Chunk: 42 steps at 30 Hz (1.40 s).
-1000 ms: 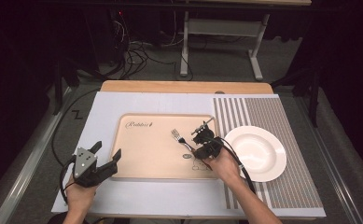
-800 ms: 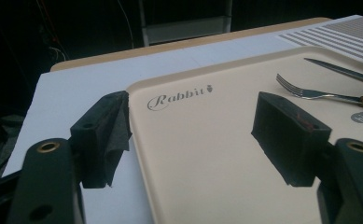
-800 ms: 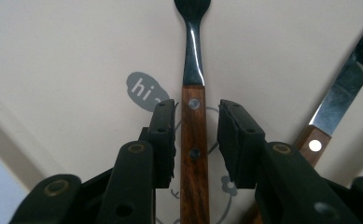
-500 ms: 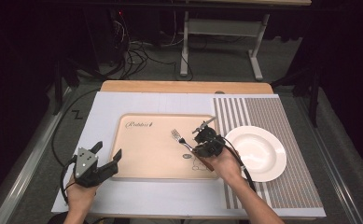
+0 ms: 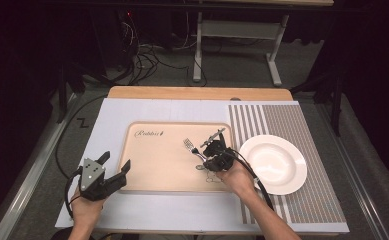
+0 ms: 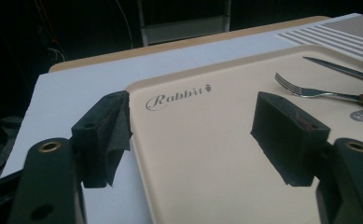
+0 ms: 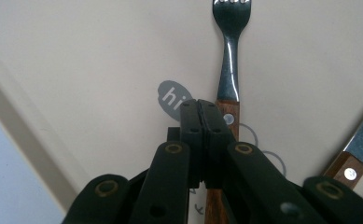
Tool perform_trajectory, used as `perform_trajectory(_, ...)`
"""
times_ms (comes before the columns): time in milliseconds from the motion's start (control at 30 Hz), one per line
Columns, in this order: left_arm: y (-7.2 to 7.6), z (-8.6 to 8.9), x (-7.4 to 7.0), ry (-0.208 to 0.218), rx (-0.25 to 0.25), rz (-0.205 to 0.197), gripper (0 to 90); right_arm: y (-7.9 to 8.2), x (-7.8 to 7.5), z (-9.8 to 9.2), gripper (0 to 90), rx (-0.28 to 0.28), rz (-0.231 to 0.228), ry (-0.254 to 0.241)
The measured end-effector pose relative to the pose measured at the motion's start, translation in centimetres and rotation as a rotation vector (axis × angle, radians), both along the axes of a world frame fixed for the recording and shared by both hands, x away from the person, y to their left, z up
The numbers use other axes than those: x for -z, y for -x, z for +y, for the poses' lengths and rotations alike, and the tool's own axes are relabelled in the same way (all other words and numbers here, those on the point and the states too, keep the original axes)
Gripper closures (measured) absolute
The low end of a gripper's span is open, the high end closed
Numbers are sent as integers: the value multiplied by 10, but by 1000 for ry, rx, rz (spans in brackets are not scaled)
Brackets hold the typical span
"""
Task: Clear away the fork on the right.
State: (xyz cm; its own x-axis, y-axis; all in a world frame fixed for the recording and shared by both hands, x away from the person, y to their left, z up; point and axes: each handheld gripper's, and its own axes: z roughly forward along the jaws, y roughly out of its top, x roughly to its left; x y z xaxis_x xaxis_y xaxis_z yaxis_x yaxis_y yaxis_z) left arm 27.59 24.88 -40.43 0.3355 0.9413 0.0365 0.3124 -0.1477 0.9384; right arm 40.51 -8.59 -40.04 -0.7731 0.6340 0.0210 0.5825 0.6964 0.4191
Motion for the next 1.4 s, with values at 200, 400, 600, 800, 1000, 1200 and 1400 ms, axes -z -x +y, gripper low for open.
perform_trajectory(200, 0, 0, 0, -1, -1, 2, 285, -2, 3, 1, 900, 21, 3, 3)
perform_trajectory(400, 0, 0, 0, -4, 0, 5, 285, -7, 4, -2, 900, 25, -5, 8)
perform_trajectory(600, -1, 1, 0, -3, -6, 11, 285, -12, 7, -4, 900, 45, -1, 4)
perform_trajectory(800, -1, 1, 0, -3, -7, 11, 285, -18, 8, -7, 900, 57, -6, -7)
perform_trajectory(1000, -1, 1, 0, -1, -8, 8, 285, -22, 8, -10, 900, 82, -1, -17)
perform_trajectory(1200, -1, 1, 0, -1, -7, 9, 285, -27, 9, -16, 900, 101, -2, -28)
perform_trajectory(1400, 0, 1, 0, -1, -7, 7, 285, -32, 9, -19, 900, 114, -7, -36)
